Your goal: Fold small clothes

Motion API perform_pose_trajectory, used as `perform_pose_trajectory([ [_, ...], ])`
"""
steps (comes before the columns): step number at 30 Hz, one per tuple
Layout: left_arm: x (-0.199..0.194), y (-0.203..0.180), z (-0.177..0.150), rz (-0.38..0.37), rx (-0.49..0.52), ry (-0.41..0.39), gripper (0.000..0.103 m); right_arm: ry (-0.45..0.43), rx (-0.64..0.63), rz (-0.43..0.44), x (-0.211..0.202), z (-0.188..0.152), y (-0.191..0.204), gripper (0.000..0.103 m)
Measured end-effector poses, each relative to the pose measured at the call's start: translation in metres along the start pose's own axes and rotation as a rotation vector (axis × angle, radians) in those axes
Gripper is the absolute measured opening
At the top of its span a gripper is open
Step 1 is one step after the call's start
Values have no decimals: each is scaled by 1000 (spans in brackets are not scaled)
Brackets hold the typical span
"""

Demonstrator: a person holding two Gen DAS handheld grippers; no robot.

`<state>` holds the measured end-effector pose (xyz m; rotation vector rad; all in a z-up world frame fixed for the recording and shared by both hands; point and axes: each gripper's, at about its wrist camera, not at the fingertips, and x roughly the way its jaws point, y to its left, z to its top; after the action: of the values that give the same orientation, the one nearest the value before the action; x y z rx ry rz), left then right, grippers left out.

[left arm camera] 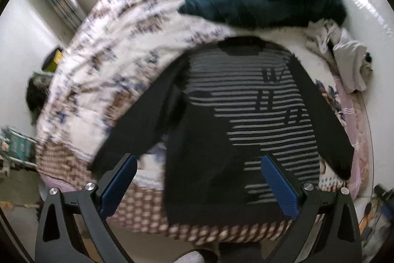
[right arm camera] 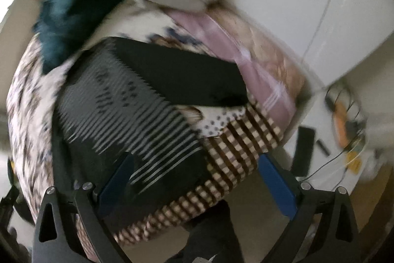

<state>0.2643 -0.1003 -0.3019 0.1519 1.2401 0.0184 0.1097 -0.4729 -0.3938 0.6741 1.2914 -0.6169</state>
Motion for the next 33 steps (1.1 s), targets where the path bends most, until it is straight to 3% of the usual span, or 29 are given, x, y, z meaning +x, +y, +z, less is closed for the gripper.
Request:
perform_pose_trajectory([
  [4, 81, -35, 5, -4, -2, 108, 103, 51, 183, -3, 115, 27, -48, 102],
  [6, 125, -52, 5, 12, 15, 153, 103, 79, 305, 35, 161, 33, -69, 90],
  [8, 165, -63, 5, 36, 32, 192, 103, 124, 455, 105, 200, 36, -90, 86],
  [9, 181, -68, 4, 46, 39, 209, 103, 119, 558, 160, 222, 37, -105, 86],
  [11, 209, -80, 6, 53, 52, 230, 103, 50, 596, 141, 235, 43, -111, 86],
  [13, 229, -90, 6, 52, 79, 240, 103, -48, 469, 52, 240, 57, -100, 86],
  [16, 241, -103, 9, 40, 121, 237, 103, -70, 337, -14, 238, 67, -83, 86],
  [19, 237, -110, 13, 42, 151, 203, 103, -115, 39, -139, 224, 71, -45, 86],
  [20, 235, -113, 14, 44, 159, 192, 103, -135, -119, -184, 221, 67, -23, 86],
  [23, 231, -122, 17, 45, 183, 176, 103, -164, -397, -297, 233, 61, 16, 86],
  [25, 231, -128, 20, 42, 192, 169, 103, -140, -448, -346, 249, 65, 22, 63],
  [26, 232, -130, 23, 43, 196, 164, 103, -121, -444, -353, 257, 69, 18, 32],
  [27, 230, -134, 24, 44, 200, 159, 103, -99, -412, -354, 263, 77, 10, 13],
  [29, 229, -139, 29, 46, 202, 150, 103, -130, -256, -348, 254, 91, -21, 11],
  [33, 232, -136, 33, 33, 198, 145, 103, -188, 222, -358, 230, 121, -124, 11],
])
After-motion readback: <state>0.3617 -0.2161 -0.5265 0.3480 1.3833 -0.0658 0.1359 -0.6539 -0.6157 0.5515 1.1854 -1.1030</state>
